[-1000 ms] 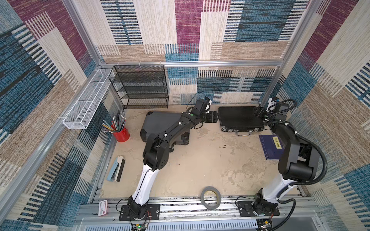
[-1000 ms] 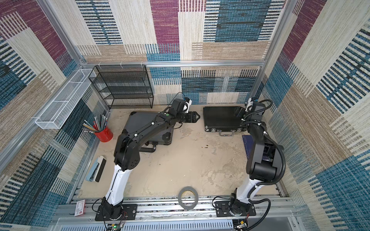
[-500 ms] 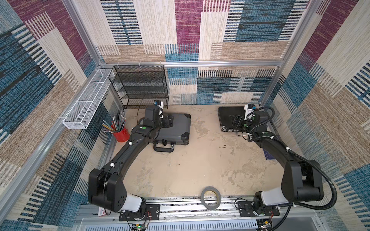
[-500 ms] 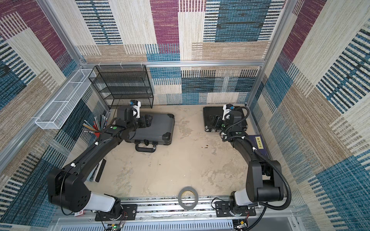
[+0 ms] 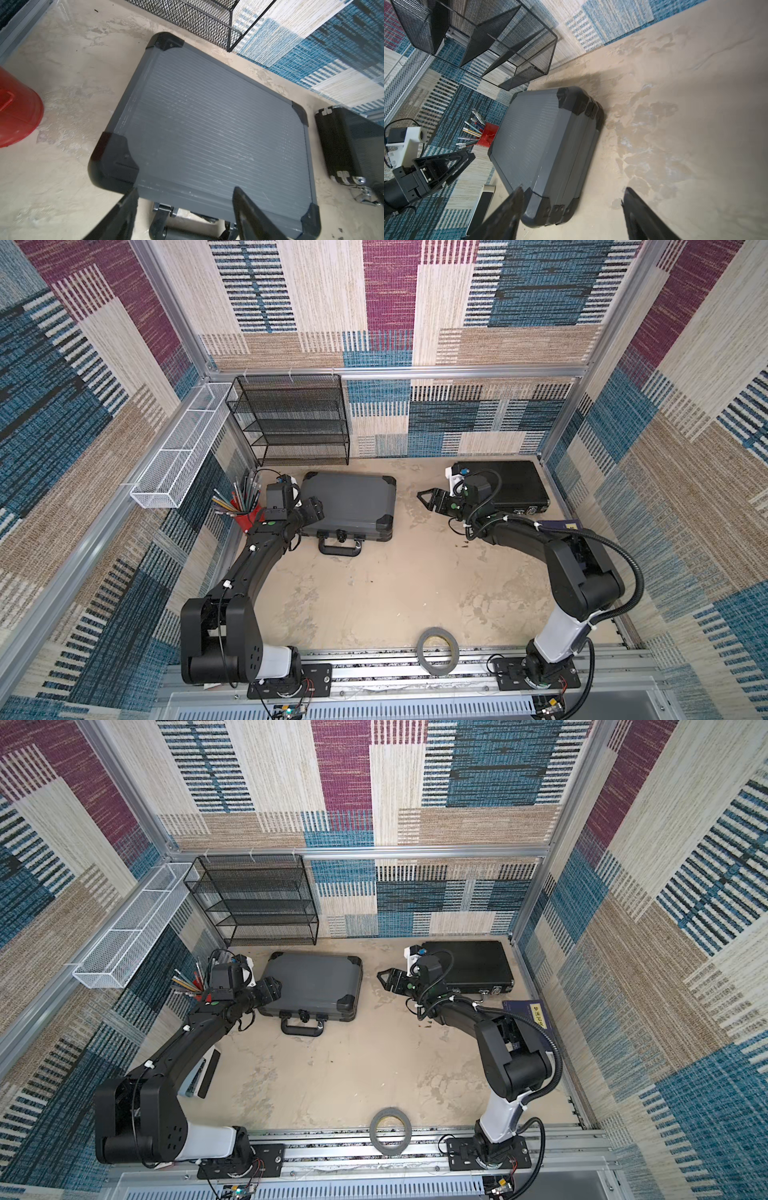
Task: Open the poker set cases
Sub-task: Adjust the poker set case at the center of the board.
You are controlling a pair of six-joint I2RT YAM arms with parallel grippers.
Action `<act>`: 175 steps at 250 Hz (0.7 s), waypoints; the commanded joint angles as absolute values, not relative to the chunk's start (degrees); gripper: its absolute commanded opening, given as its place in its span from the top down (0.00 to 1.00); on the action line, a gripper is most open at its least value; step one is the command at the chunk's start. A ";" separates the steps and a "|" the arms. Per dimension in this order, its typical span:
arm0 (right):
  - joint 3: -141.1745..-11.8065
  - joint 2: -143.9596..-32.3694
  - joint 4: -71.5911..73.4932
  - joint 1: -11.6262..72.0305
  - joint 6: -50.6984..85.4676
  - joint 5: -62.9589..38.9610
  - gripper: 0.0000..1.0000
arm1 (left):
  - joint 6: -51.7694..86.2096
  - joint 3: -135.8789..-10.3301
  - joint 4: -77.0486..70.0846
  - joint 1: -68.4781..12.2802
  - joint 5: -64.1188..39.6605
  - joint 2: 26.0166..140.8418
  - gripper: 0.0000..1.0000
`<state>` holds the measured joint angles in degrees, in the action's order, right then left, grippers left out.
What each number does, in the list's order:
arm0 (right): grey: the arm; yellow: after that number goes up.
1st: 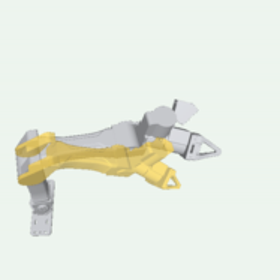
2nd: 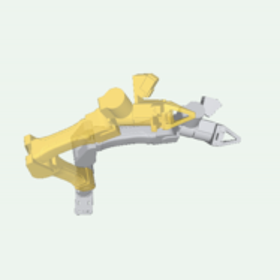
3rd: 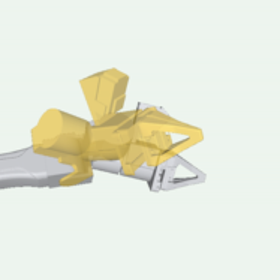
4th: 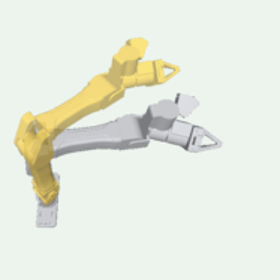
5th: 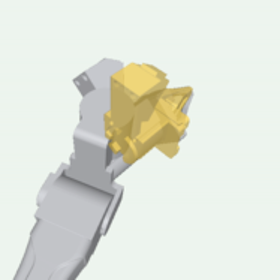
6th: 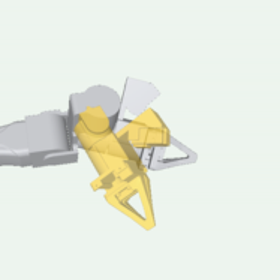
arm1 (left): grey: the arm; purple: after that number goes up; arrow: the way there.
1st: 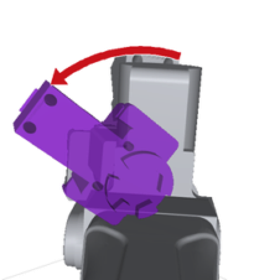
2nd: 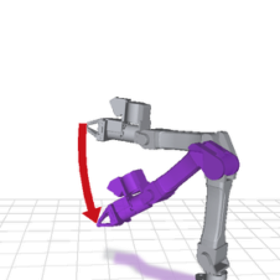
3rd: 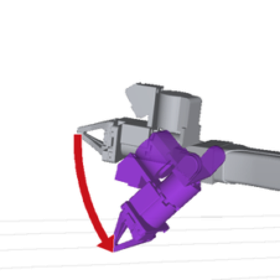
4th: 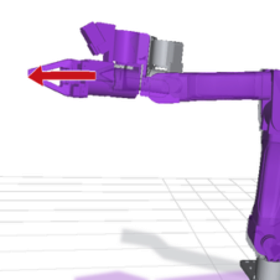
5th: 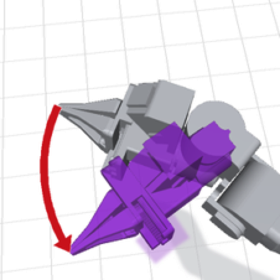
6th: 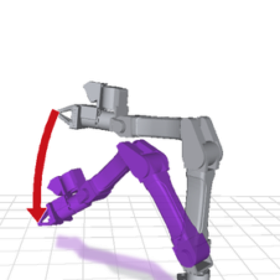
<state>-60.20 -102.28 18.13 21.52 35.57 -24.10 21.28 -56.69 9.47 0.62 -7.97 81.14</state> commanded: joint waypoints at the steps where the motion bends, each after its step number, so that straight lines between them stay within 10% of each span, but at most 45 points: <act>1: -62.45 -105.13 23.30 23.36 38.90 -25.93 0.24 | 20.63 -58.47 6.87 1.90 -7.14 82.92 0.26; 175: -76.39 -119.37 19.95 29.94 39.93 -24.53 0.20 | 16.14 -69.85 12.30 3.16 -5.25 100.93 0.25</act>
<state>-74.46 -117.86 20.43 29.17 40.01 -24.97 17.80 -68.97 7.60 2.98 -5.23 99.33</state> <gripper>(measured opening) 0.803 0.746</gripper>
